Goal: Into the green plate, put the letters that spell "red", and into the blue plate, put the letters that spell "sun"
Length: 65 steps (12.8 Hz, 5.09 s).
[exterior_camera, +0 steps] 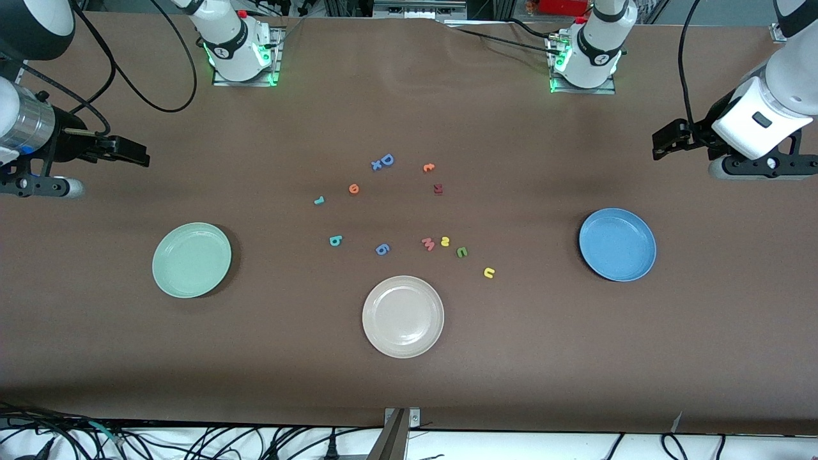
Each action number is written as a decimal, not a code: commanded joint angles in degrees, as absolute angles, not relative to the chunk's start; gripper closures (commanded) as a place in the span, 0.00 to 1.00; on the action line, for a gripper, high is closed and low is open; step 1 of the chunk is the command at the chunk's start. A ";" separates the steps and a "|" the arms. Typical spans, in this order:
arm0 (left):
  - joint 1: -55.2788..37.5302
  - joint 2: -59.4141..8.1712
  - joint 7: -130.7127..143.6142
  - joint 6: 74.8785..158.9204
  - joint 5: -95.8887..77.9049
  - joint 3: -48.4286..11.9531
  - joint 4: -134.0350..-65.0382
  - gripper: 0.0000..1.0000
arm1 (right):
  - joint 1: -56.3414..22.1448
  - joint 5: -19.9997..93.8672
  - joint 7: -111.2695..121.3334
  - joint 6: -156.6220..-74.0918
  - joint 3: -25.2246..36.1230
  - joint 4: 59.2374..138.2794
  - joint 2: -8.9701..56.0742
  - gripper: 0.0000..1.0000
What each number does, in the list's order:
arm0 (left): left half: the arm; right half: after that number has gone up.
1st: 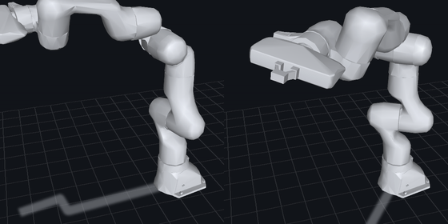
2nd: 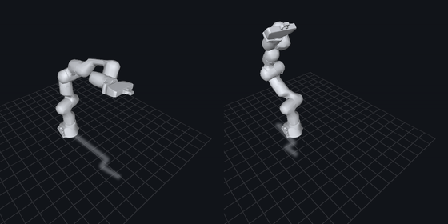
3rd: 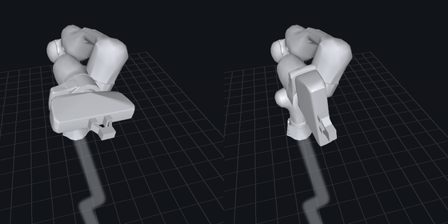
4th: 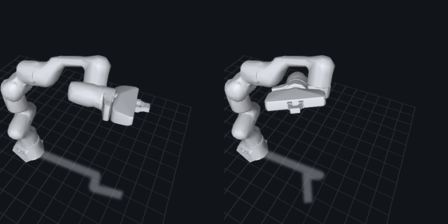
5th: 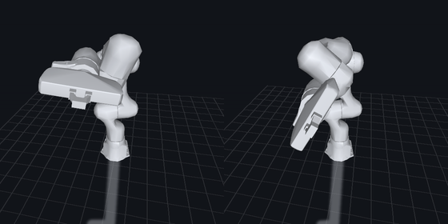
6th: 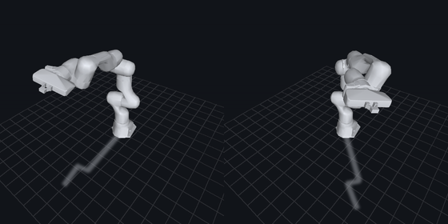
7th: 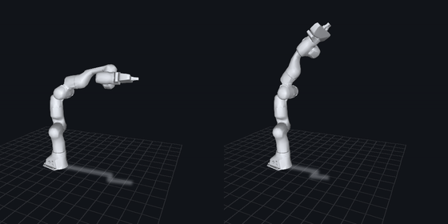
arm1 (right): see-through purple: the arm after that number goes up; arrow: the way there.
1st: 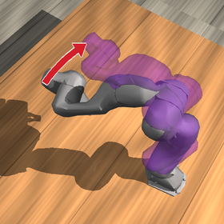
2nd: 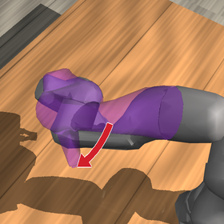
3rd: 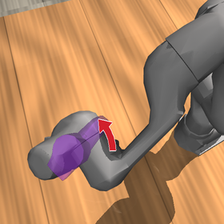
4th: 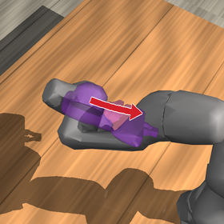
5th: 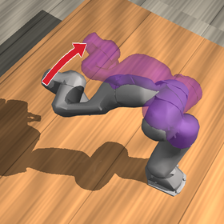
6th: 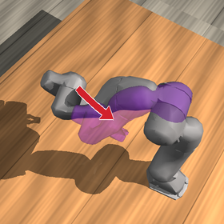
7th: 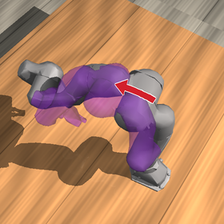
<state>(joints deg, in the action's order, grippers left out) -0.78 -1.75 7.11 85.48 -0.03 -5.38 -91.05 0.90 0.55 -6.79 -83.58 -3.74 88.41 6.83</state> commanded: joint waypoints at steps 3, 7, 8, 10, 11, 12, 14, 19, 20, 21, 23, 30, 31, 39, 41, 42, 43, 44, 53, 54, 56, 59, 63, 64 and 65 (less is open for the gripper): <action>-0.79 -1.32 6.42 84.81 -1.23 -5.27 -91.05 0.00 | 1.41 1.85 -6.06 -83.14 -3.96 86.84 7.47 0.00; -0.79 -1.32 6.42 84.81 -1.32 -5.27 -91.05 0.00 | 1.41 1.85 -6.06 -83.14 -3.96 86.84 7.47 0.00; -0.79 -1.32 6.42 84.81 -1.32 -5.27 -91.05 0.00 | 1.41 1.85 -6.06 -83.14 -3.96 86.84 7.47 0.00; -0.79 -1.32 6.42 84.81 -1.32 -5.27 -91.05 0.00 | 1.41 1.85 -6.06 -83.14 -3.96 86.84 7.47 0.00; -0.79 -1.32 6.42 84.81 -1.32 -5.27 -91.05 0.00 | 1.41 1.85 -6.06 -83.14 -3.96 86.84 7.47 0.00; -0.79 -1.32 6.42 84.81 -1.41 -5.27 -91.05 0.00 | 1.41 1.85 -6.06 -83.14 -3.96 86.84 7.47 0.00; -0.79 -1.32 6.42 84.81 -1.41 -5.27 -91.05 0.00 | 1.41 1.85 -6.06 -83.14 -3.96 86.84 7.47 0.00; -0.79 -1.32 6.42 84.81 -1.41 -5.27 -91.05 0.00 | 1.41 1.85 -5.98 -83.14 -3.96 86.92 7.47 0.00; -0.79 -1.32 6.42 84.81 -1.49 -5.27 -91.05 0.00 | 1.41 1.85 -6.06 -83.14 -3.96 86.92 7.47 0.00; -0.79 -1.32 6.42 84.81 -1.49 -5.27 -91.14 0.00 | 1.41 1.85 -6.06 -83.14 -3.96 86.92 7.47 0.00; -0.79 -1.32 6.42 84.73 -1.49 -5.27 -91.14 0.00 | 1.41 1.85 -6.06 -83.14 -3.96 86.92 7.47 0.00; -0.79 -1.32 6.50 83.94 -1.76 -5.36 -91.05 0.00 | 1.41 1.85 -6.06 -83.06 -3.96 86.92 7.56 0.00; -0.88 -1.32 6.50 83.94 -1.84 -5.36 -91.05 0.00 | 1.41 1.85 -6.06 -83.06 -3.96 86.92 7.56 0.00; -1.49 -1.32 6.59 82.35 -1.67 -6.41 -89.82 0.00 | 1.41 1.85 -6.06 -83.06 -3.96 87.01 7.56 0.00; -1.41 -1.32 6.59 82.35 -1.67 -6.42 -89.82 0.00 | 1.41 1.85 -6.06 -83.06 -3.96 87.01 7.56 0.00; -1.49 -1.32 6.59 82.27 -1.67 -6.42 -89.82 0.00 | 1.41 1.85 -6.06 -83.06 -3.96 87.01 7.56 0.00; -1.49 -1.32 6.59 82.35 -1.67 -6.50 -89.82 0.00 | 1.41 1.85 -6.06 -83.06 -3.96 87.01 7.56 0.00; -1.49 -1.32 6.59 82.27 -1.67 -6.59 -89.82 0.00 | 1.41 1.85 -6.06 -83.06 -3.96 87.01 7.56 0.00; -1.84 -6.31 6.59 83.84 -1.67 -6.86 -86.85 0.00 | 1.41 1.85 -6.06 -82.97 -3.96 87.01 7.56 0.00; -1.85 -7.46 6.59 84.89 -1.67 -6.86 -85.88 0.00 | 1.41 1.93 -6.06 -83.06 -3.96 87.10 7.56 0.00; -1.85 -9.57 6.50 87.61 -2.02 -6.86 -85.25 0.00 | 1.32 1.93 -6.24 -83.06 -3.96 87.27 7.56 0.00; -3.76 -17.11 6.15 93.32 -2.11 -7.99 -85.17 0.00 | 1.32 2.11 -6.68 -83.58 -4.13 87.97 7.56 0.00; -6.41 -25.46 6.42 101.15 -2.98 -8.96 -85.25 0.00 | 1.06 3.42 -7.47 -88.50 -4.57 91.66 7.47 0.00; -7.29 -27.40 6.42 103.95 -3.51 -8.96 -85.34 0.00 | 0.97 3.51 -8.69 -89.46 -4.66 92.37 7.47 0.00; -8.60 -28.99 6.50 107.11 -4.56 -8.96 -85.78 0.00 | 0.97 3.52 -9.66 -90.34 -4.66 93.16 7.47 0.00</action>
<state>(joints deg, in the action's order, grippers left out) -6.95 -25.38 7.14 104.23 -2.03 -9.21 -87.80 0.74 2.40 -7.79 -88.51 -4.31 91.28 8.13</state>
